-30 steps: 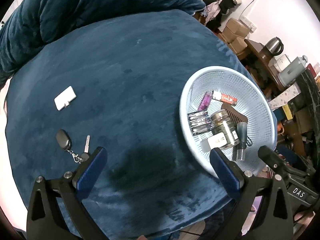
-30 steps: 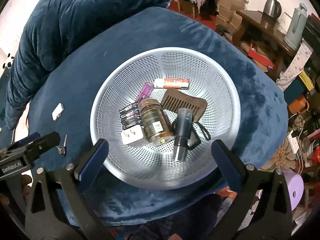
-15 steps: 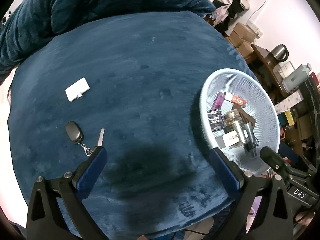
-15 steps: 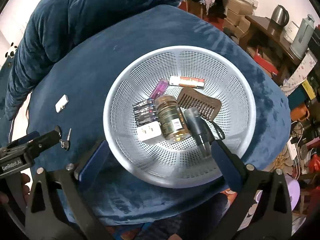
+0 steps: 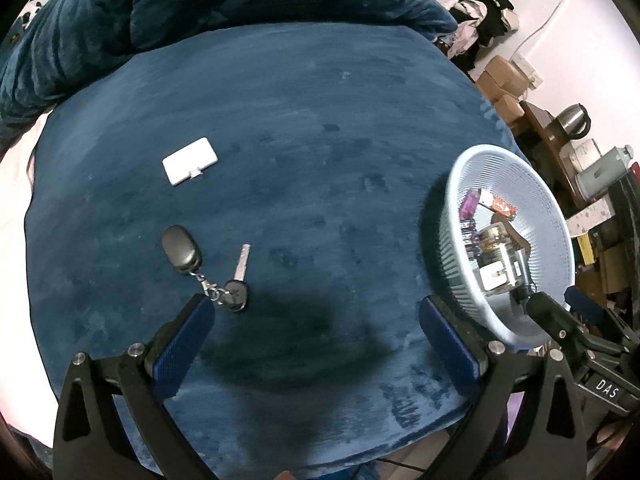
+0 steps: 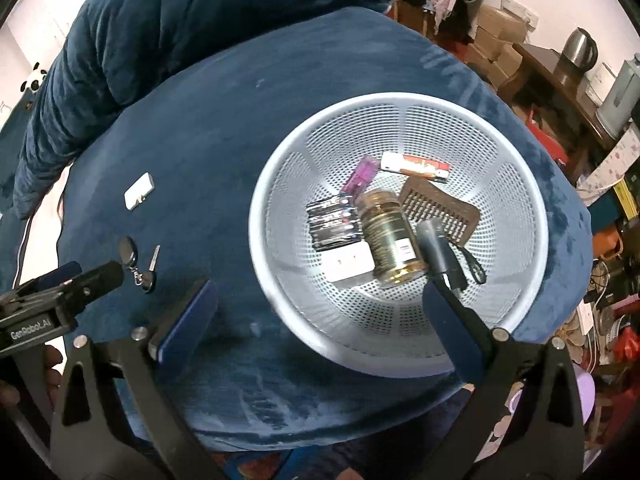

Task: Organize rigid objects
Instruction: 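Withdraw both tools from the basket toward the key fob and charger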

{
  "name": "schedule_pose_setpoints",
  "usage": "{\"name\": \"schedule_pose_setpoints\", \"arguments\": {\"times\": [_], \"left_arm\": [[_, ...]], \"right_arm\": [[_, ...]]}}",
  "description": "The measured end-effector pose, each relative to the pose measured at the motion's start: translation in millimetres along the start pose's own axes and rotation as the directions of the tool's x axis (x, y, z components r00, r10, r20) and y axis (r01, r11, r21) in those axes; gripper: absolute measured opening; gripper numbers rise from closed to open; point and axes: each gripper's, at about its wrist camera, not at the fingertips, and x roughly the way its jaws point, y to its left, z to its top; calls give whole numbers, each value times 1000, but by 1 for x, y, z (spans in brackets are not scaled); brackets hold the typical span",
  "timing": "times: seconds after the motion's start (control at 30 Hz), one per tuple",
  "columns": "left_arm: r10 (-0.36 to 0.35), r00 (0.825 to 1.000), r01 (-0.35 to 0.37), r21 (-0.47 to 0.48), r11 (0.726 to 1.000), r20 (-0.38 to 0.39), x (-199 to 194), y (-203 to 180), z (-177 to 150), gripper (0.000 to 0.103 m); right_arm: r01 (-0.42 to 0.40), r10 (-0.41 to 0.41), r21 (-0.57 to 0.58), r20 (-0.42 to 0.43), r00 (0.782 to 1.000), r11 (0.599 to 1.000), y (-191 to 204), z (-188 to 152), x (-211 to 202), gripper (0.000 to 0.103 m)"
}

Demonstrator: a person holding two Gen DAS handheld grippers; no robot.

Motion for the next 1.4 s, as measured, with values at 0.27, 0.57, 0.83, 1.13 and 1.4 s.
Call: {"name": "schedule_pose_setpoints", "arguments": {"times": [0.27,0.57,0.83,1.13,1.4], "left_arm": [[-1,1000,1,-24,1000,-2,0,19,-3,103],[1,1000,-1,-69,998,-4,0,49,-7,103],[25,1000,-27,-176,984,-12,1,105,-12,103],[61,998,-64,-256,964,-22,10,156,-16,103],[12,998,-28,-300,953,-57,36,172,-22,102]], "right_arm": [[3,-3,-24,-7,1000,1000,15,-1,4,103],[-2,2,-46,-13,1000,999,31,-1,7,103],[-49,46,-97,-36,998,994,68,0,20,103],[-95,82,-185,-81,993,978,115,-1,41,103],[-129,105,-222,-116,988,966,142,-1,65,103]]}}
